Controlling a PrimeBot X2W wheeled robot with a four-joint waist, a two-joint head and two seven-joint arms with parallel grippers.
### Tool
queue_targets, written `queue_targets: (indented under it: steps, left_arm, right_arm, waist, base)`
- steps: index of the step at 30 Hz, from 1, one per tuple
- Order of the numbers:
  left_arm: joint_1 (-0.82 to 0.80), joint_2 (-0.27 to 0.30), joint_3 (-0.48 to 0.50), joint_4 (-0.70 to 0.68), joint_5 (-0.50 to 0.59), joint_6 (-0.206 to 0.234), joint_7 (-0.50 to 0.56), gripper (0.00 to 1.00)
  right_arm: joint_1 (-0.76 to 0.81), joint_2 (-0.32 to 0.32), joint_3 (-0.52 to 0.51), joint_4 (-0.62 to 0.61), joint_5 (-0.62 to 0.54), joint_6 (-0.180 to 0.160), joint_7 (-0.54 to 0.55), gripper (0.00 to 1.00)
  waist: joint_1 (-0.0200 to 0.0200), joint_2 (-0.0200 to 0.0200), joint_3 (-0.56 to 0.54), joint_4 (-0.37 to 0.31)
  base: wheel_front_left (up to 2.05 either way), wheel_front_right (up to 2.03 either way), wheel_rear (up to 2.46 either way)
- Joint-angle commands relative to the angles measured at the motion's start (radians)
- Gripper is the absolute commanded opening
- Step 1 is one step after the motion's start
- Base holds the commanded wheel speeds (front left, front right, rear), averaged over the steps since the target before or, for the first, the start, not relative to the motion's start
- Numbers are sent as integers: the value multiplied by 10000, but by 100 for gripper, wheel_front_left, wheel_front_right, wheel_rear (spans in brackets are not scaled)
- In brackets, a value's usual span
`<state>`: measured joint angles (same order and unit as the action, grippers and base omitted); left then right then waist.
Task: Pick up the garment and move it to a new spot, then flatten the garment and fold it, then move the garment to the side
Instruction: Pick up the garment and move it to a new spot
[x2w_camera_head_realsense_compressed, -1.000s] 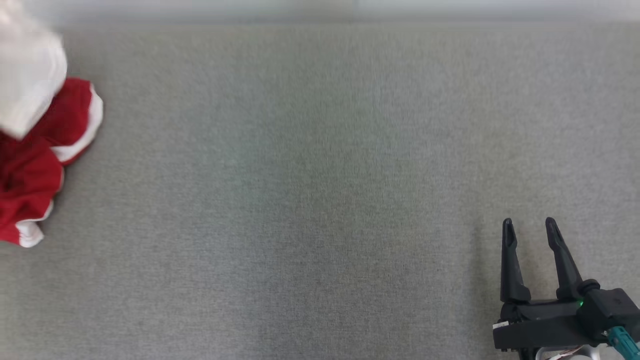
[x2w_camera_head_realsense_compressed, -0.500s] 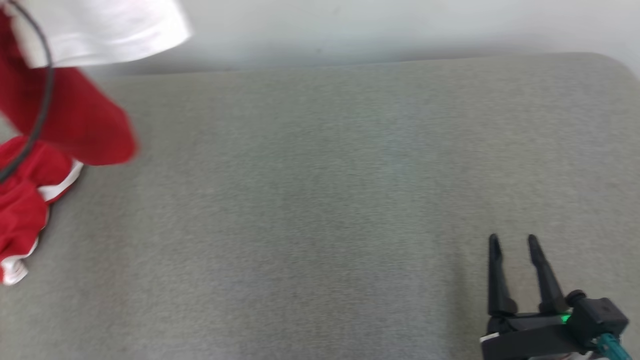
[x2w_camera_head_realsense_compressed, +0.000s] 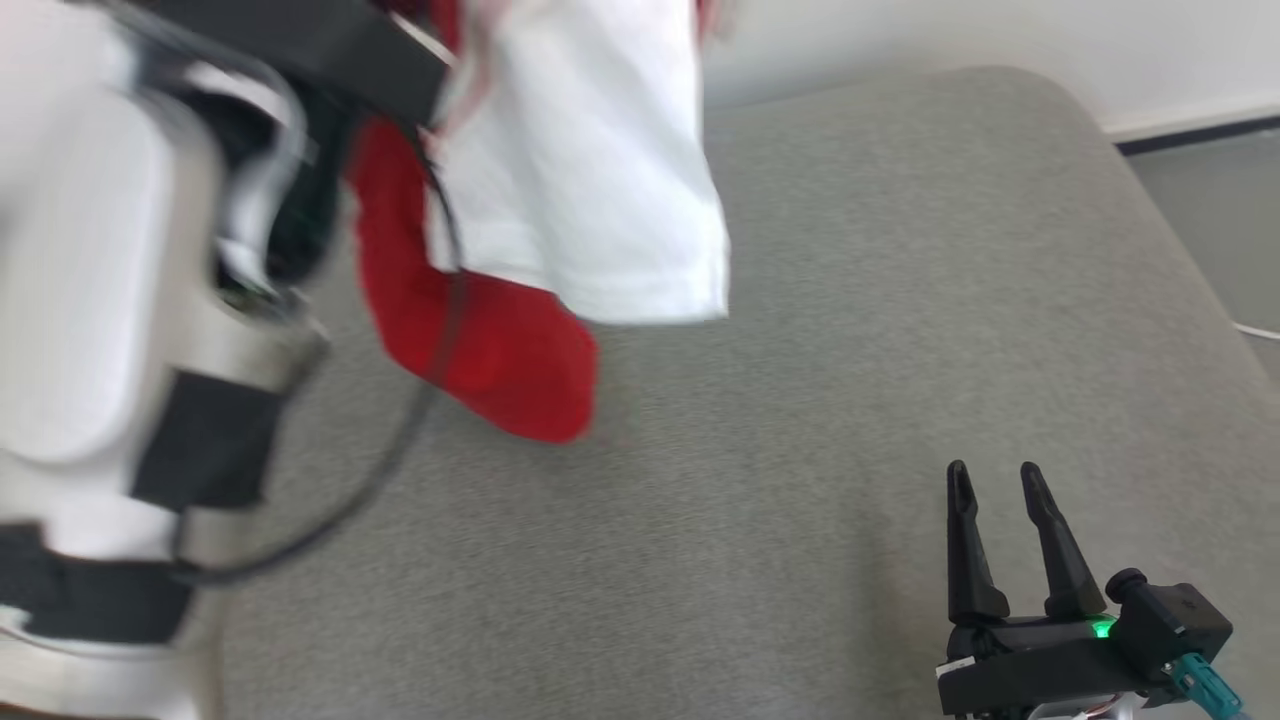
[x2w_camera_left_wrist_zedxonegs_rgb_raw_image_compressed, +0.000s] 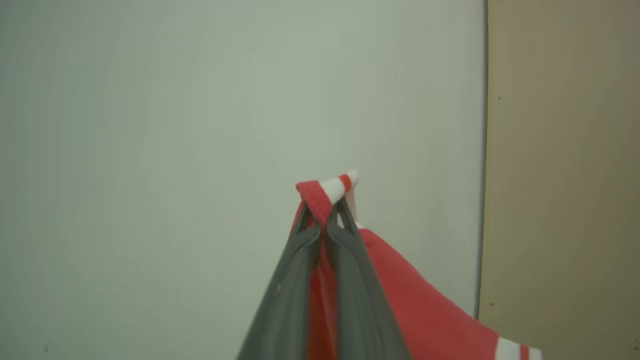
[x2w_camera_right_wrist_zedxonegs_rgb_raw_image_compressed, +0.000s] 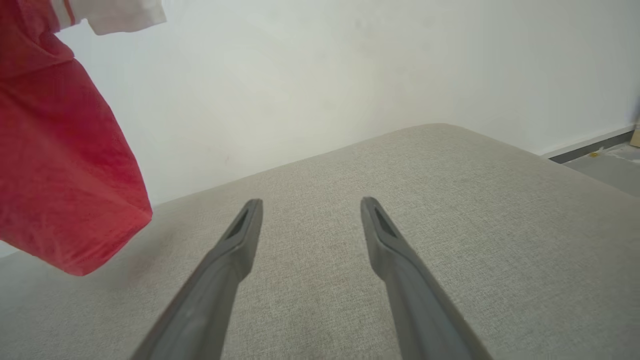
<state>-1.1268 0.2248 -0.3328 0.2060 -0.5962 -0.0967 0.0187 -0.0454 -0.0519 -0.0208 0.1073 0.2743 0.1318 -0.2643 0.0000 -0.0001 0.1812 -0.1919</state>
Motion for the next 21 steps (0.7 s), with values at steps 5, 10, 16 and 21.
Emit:
queue_targets:
  steps: [5,10,16,21]
  left_arm:
    - [1325,-465,-385,6,-231,177,-76,0]
    - [2461,-746,-725,559,-406,149,-347,0]
    - [4533,-1185,-1472,2488,-537,9,-1155,0]
    - [5563,-1341,-1994,4115,-476,-125,-1743,0]
  right_arm:
    - [-21,30,108,80,162,-21,-3,100]
    - [33,25,110,99,137,-21,-3,100]
    - [115,27,85,200,30,-21,-5,100]
    - [227,29,111,281,-46,-21,-5,100]
  waist:
    - [0,1,43,-619]
    - [0,1,48,-723]
    - [0,1,27,-810]
    - [0,1,-117,-766]
  base:
    - [0,0,0]
    - [0,0,0]
    - [0,0,0]
    - [0,0,0]
